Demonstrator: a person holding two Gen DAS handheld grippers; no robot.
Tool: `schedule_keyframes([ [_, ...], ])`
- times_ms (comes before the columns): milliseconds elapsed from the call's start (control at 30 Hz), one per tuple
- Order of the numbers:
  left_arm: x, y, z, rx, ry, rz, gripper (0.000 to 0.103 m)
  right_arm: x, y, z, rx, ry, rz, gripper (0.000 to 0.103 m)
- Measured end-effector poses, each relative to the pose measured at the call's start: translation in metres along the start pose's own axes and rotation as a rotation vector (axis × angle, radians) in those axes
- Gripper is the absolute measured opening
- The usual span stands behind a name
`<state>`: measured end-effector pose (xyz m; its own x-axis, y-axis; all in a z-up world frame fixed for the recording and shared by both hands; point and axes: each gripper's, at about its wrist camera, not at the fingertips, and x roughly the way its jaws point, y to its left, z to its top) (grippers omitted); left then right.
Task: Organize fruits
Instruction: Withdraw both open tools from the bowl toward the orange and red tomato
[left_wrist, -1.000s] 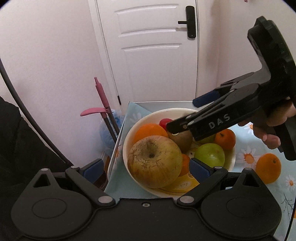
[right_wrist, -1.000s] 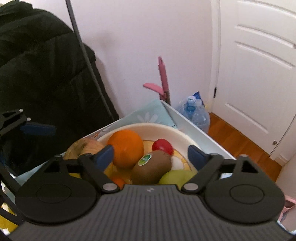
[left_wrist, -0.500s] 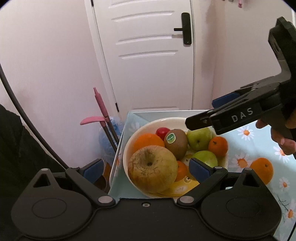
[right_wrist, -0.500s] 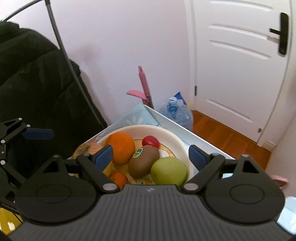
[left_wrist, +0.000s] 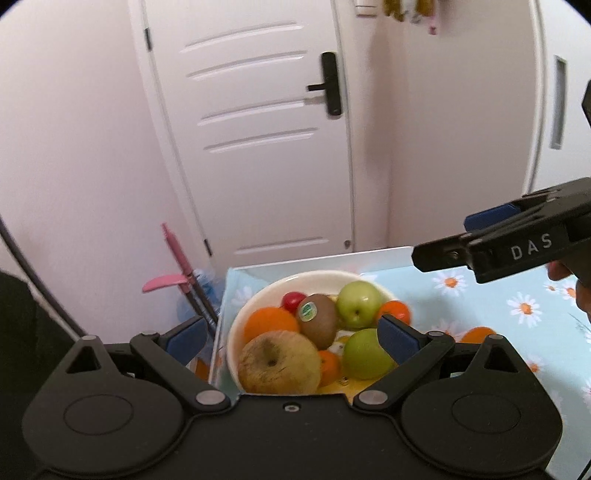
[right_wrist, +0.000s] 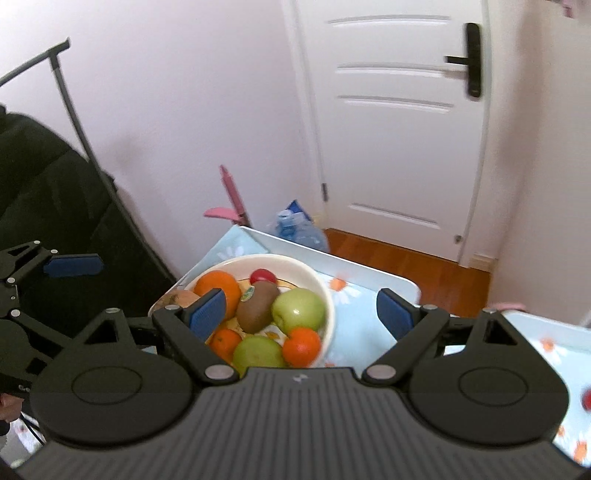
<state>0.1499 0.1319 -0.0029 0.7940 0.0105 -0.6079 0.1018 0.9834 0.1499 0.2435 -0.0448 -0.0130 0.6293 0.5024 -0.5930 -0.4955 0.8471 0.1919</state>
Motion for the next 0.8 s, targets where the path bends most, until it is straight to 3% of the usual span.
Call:
schedule_keyframes([
  [267, -0.006, -0.027, 0.009, 0.079, -0.035, -0.107, 0.101, -0.053, -0.022, -0.028, 0.126, -0.025, -0.162, 0.103],
  [500, 0.007, -0.057, 0.009, 0.103, 0.008, -0.216, 0.101, -0.089, -0.052, -0.057, 0.209, -0.042, -0.315, 0.103],
  [800, 0.019, -0.107, 0.005, 0.076, 0.040, -0.182, 0.101, -0.108, -0.109, -0.089, 0.249, -0.015, -0.383, 0.103],
])
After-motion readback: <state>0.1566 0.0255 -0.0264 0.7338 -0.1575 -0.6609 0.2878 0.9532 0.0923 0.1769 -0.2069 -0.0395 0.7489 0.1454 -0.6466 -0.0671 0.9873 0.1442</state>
